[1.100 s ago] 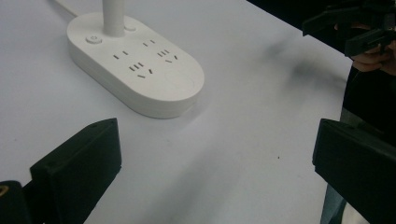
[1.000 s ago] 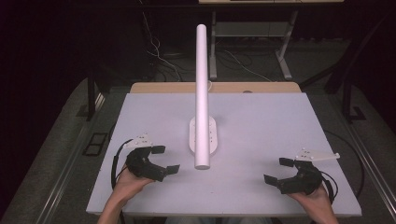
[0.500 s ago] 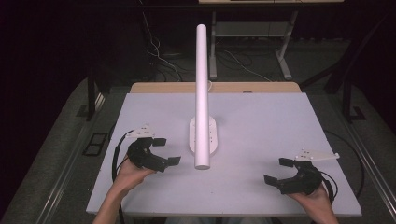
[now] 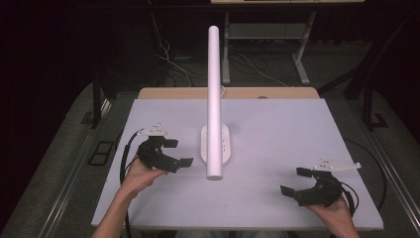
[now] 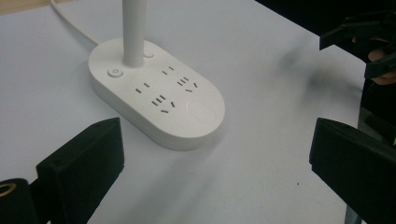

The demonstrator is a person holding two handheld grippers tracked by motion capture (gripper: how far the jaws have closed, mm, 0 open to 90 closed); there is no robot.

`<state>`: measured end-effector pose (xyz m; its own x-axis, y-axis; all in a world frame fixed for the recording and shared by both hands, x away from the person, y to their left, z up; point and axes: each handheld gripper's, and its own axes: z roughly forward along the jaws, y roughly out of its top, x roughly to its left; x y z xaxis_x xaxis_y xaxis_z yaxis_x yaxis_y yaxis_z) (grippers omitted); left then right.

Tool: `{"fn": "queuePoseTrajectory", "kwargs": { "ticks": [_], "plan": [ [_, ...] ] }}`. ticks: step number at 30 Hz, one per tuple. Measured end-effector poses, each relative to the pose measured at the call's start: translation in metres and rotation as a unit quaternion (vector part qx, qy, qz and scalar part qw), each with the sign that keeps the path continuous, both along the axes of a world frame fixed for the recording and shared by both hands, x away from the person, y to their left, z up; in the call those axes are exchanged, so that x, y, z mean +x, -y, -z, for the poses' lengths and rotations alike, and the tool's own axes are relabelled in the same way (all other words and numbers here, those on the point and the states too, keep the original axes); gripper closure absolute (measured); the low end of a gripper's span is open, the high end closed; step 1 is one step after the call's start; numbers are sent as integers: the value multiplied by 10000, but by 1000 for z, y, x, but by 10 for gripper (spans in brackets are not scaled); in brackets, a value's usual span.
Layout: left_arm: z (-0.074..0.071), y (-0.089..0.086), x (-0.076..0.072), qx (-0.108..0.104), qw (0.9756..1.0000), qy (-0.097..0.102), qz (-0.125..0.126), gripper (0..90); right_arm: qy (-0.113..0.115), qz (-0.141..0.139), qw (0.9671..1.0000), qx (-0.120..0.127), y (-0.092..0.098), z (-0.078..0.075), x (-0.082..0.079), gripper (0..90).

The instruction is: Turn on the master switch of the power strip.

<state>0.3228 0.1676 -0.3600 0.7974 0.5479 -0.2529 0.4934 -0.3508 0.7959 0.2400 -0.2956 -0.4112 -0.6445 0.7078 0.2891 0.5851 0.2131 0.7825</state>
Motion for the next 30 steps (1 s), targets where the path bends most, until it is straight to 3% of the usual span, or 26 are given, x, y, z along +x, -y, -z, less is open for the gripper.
{"fn": "queuePoseTrajectory", "kwargs": {
  "ticks": [11,15,30],
  "plan": [
    [-6,9,17,174,9998,-18,103,21,-15,-8,10000,-22,-1,1,0,2],
    [-12,11,24,251,9993,-9,272,21,11,1,10000,-17,0,0,0,2],
    [-19,13,48,444,9987,-7,231,21,3,-6,10000,-27,1,0,0,2]
  ]
}}
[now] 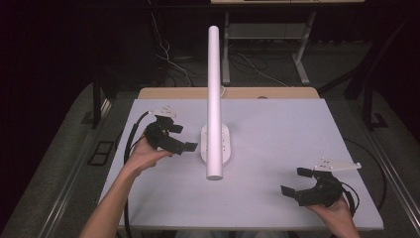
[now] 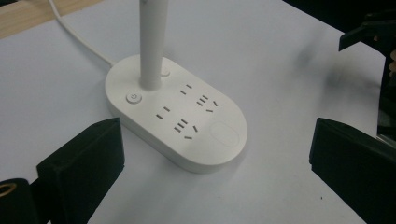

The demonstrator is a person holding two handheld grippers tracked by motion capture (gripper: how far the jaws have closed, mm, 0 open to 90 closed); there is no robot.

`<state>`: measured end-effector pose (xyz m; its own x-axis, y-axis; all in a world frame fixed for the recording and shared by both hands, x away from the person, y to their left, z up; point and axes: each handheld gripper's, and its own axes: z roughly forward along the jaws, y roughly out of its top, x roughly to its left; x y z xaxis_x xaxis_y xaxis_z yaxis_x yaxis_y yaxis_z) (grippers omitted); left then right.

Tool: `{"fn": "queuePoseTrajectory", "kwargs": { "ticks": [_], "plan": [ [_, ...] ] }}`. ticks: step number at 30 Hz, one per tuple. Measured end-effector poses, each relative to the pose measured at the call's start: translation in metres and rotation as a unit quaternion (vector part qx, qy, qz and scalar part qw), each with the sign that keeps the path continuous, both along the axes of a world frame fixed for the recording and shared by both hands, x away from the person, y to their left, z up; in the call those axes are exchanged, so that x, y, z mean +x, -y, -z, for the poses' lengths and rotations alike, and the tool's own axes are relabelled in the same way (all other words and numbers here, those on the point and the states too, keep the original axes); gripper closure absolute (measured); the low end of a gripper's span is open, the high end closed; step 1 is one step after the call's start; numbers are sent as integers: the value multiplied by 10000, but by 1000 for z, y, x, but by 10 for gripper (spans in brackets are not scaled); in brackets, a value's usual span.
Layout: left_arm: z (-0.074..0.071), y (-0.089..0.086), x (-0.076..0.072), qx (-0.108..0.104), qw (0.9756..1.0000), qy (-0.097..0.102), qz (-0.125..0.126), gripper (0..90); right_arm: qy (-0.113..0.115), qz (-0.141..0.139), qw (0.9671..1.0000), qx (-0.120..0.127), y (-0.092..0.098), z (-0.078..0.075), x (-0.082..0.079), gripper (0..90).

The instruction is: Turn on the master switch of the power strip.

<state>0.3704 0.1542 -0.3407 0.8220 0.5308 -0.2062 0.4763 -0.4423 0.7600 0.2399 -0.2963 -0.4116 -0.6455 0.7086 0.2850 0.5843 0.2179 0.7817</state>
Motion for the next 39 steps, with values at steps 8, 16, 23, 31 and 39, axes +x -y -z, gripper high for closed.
{"fn": "queuePoseTrajectory", "kwargs": {
  "ticks": [8,16,23,31,39],
  "plan": [
    [0,-1,9,58,9999,-73,-68,21,-11,-19,10000,-12,-1,0,0,2],
    [-1,3,20,94,9999,-59,-100,34,4,-23,10000,-22,-1,1,0,2],
    [-1,5,34,116,9996,-78,-227,61,-2,-30,10000,-2,-1,1,0,2],
    [0,6,43,18,9990,-28,-445,164,-25,-13,10000,18,0,1,0,2],
    [11,6,55,21,9979,-115,-642,278,-16,11,10000,47,1,1,0,2]
  ]
}}
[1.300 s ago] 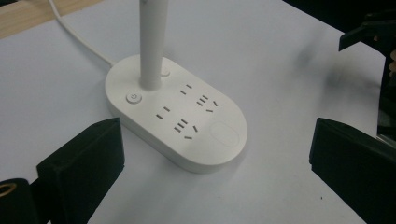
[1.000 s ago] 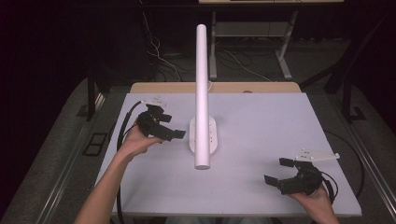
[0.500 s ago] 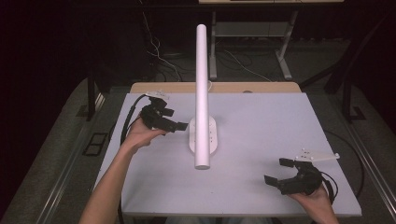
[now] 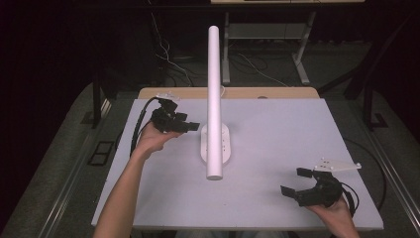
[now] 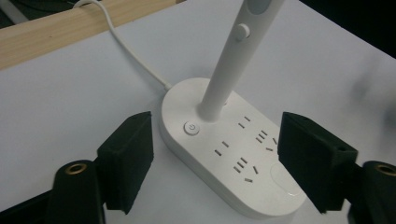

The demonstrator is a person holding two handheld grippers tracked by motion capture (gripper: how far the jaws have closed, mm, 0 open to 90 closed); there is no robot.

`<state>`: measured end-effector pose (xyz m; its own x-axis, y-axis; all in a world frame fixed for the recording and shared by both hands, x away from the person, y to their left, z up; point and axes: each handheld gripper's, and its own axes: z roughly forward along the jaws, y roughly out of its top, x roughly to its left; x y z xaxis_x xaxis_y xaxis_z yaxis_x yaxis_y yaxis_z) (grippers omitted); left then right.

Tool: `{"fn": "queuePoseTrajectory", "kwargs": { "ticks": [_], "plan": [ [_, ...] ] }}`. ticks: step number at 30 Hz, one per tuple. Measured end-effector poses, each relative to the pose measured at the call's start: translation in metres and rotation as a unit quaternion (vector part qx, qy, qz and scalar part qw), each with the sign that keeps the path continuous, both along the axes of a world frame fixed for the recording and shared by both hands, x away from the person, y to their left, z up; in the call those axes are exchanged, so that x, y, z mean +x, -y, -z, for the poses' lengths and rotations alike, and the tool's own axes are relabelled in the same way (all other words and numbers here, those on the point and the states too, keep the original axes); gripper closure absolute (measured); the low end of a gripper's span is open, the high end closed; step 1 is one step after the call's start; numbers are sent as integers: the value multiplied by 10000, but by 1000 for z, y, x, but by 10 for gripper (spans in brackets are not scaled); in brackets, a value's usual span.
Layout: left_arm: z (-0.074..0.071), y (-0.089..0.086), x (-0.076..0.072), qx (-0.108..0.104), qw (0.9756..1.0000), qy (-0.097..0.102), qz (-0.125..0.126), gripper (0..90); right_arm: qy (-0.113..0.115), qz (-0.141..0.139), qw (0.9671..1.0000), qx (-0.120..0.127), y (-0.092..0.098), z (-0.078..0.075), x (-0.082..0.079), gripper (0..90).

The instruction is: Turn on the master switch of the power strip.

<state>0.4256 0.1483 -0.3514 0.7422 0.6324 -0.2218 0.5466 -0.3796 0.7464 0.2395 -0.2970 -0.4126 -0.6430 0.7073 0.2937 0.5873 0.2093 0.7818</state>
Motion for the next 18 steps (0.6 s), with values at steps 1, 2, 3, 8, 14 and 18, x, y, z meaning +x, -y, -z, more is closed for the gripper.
{"fn": "queuePoseTrajectory", "kwargs": {
  "ticks": [1,2,3,8,14,18],
  "plan": [
    [0,0,0,0,10000,0,0,290,2,1,10000,3,0,0,0,2],
    [1,0,1,9,10000,-6,-5,301,4,0,10000,-2,0,0,0,2],
    [3,0,3,12,10000,-14,-17,301,4,0,10000,-2,0,0,0,2],
    [10,1,10,11,10000,-52,-36,361,-19,30,10000,5,1,1,0,2],
    [18,3,17,-16,9999,-142,-84,412,7,22,10000,-12,2,1,1,2],
    [22,5,19,-46,9998,-138,-114,434,-10,22,10000,-3,2,1,1,2]
  ]
}}
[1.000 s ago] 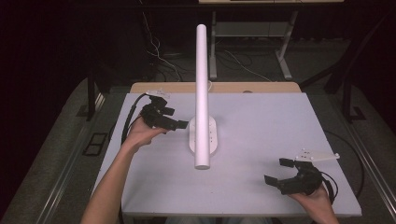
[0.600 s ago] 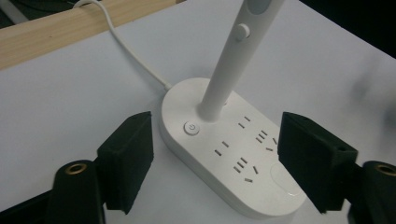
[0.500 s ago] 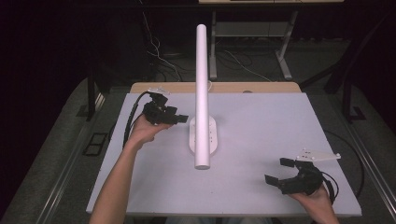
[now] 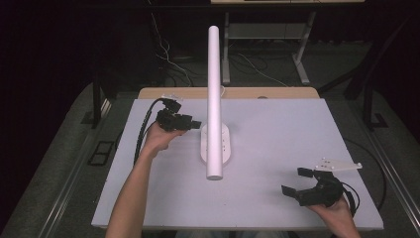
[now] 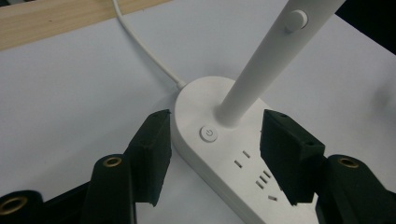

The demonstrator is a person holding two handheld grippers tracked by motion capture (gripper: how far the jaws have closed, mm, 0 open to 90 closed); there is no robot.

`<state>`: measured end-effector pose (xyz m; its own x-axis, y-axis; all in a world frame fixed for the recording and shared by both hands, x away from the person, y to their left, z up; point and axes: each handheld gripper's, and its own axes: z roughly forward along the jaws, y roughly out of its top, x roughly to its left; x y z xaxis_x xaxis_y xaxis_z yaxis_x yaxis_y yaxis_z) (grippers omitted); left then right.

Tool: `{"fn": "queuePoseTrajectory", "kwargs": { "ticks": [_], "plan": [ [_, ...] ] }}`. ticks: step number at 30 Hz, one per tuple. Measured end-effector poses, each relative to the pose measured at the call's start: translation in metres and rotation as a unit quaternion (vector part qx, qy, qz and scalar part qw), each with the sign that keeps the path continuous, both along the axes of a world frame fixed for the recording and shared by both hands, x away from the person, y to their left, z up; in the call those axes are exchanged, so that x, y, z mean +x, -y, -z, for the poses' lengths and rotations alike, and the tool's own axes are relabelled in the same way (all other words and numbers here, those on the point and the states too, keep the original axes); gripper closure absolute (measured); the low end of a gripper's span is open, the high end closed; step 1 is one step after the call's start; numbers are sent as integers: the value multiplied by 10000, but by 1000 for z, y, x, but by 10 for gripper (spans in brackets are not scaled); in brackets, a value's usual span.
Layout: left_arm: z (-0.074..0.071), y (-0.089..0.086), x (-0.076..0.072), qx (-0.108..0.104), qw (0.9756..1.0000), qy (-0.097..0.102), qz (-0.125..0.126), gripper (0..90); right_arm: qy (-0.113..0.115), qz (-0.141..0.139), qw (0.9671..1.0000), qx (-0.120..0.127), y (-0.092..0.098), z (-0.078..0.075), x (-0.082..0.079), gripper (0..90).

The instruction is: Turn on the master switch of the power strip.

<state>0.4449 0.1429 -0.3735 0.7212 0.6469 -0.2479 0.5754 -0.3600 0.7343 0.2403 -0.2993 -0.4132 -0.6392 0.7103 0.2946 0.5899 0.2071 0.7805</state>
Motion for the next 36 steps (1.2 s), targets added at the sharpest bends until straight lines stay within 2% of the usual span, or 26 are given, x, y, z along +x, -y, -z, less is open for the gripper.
{"fn": "queuePoseTrajectory", "kwargs": {
  "ticks": [5,11,15,22,24,29,32,36],
  "plan": [
    [5,3,3,-52,10000,5,-54,469,6,8,10000,5,0,0,0,2],
    [10,7,5,-113,9999,-95,-85,547,8,1,10000,-3,0,0,0,2],
    [14,10,6,-83,9999,-138,-60,598,2,-15,10000,-6,0,0,0,2],
    [18,22,6,-95,9997,-191,-96,751,-12,-43,10000,-35,-1,1,1,2],
    [19,24,6,-87,9998,-157,-127,780,-11,-47,10000,-33,-1,1,1,2],
    [22,25,7,-102,9996,-217,-137,882,-19,-33,10000,-35,-1,1,1,2],
    [23,26,7,-78,9996,-223,-149,895,-22,-34,10000,-40,-1,1,1,2],
    [25,29,8,65,9997,-183,-136,896,-12,-54,10000,-48,-1,1,1,2]
  ]
}}
